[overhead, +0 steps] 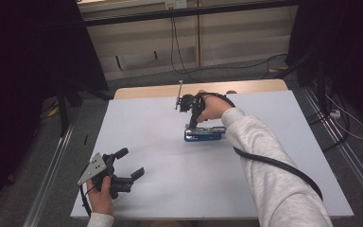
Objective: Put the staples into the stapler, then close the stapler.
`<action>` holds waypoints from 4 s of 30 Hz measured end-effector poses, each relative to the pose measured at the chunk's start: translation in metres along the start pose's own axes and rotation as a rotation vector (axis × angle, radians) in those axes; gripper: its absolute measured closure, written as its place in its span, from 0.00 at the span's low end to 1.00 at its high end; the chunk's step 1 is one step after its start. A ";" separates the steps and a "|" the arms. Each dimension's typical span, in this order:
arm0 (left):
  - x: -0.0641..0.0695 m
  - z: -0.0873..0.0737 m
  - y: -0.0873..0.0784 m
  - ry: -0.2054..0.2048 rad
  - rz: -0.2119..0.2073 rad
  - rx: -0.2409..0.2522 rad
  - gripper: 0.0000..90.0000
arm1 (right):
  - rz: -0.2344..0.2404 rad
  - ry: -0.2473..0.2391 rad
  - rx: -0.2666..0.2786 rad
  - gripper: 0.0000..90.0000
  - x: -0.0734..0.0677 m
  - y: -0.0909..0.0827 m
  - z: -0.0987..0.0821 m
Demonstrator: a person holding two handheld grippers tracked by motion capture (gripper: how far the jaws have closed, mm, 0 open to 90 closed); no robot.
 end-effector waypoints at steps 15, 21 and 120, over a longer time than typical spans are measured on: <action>0.000 0.000 0.001 -0.003 -0.005 0.000 0.01 | -0.001 -0.024 0.000 0.87 -0.001 0.009 -0.003; 0.000 -0.001 0.001 -0.004 -0.006 -0.004 0.01 | -0.006 -0.036 0.007 0.87 0.000 0.010 -0.004; -0.013 0.007 0.151 -0.129 0.090 -0.313 0.23 | -0.338 0.567 0.481 0.36 -0.084 0.001 -0.229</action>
Point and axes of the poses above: each handheld gripper's, and its own axes: y roughly forward along the jaws, z roughly out of its top, x roughly to its right, the point moved 1 cm from there along y, roughly forward along the jaws, and after that the axes turned 8 degrees about -y, right-handed, at the moved point
